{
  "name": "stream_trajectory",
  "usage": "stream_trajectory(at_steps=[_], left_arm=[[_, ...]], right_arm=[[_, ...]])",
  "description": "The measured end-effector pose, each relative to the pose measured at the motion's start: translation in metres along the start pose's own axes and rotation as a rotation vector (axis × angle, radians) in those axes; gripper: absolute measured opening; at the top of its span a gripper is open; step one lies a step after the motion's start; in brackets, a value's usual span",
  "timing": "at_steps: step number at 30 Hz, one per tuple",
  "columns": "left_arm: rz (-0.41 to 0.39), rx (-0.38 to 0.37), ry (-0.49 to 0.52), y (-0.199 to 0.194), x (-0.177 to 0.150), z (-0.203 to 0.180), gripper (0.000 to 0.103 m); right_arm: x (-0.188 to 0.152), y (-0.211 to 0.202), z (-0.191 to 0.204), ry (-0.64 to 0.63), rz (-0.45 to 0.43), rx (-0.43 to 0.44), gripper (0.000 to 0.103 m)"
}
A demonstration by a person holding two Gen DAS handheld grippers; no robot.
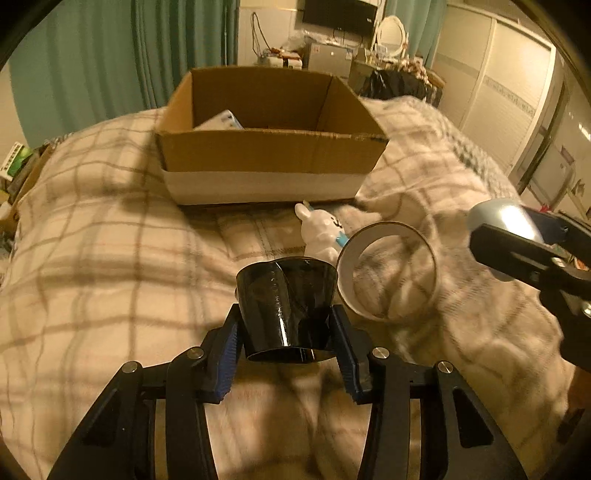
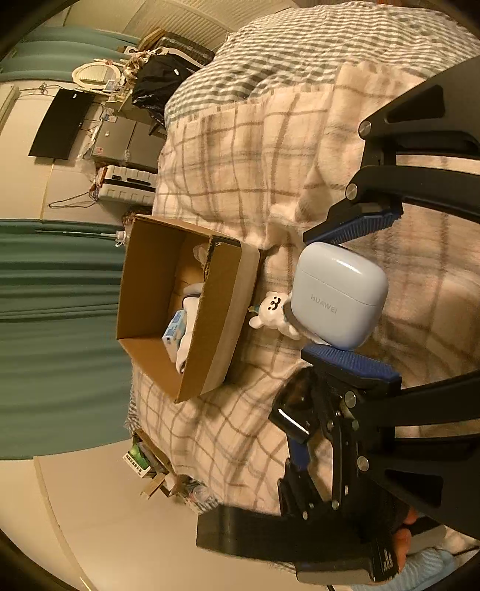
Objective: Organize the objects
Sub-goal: 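Carry the cup and earbud case over the box and release both inside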
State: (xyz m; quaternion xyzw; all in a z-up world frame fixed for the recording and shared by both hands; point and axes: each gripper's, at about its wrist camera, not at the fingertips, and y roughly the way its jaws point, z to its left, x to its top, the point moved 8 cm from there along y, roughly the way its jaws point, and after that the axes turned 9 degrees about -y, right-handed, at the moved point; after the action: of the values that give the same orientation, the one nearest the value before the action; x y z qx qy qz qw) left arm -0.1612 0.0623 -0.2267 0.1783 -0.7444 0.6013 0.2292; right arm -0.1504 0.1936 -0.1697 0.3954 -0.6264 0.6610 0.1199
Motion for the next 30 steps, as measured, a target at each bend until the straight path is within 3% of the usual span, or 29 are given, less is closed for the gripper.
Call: stream_trajectory(at_steps=[13, 21, 30], left_arm=[[-0.079, -0.053, -0.061, -0.067, 0.009, 0.010, 0.046], [-0.203, -0.048, -0.003, -0.115, 0.052, 0.002, 0.045], [-0.298, -0.007, 0.047, -0.138, 0.112, -0.004, 0.045]], right_arm=[[0.018, -0.050, 0.028, -0.067, -0.055, -0.038, 0.054], [0.052, -0.078, 0.029, -0.112, -0.120, -0.064, 0.054], [0.099, -0.087, 0.016, -0.136, -0.187, -0.082, 0.054]])
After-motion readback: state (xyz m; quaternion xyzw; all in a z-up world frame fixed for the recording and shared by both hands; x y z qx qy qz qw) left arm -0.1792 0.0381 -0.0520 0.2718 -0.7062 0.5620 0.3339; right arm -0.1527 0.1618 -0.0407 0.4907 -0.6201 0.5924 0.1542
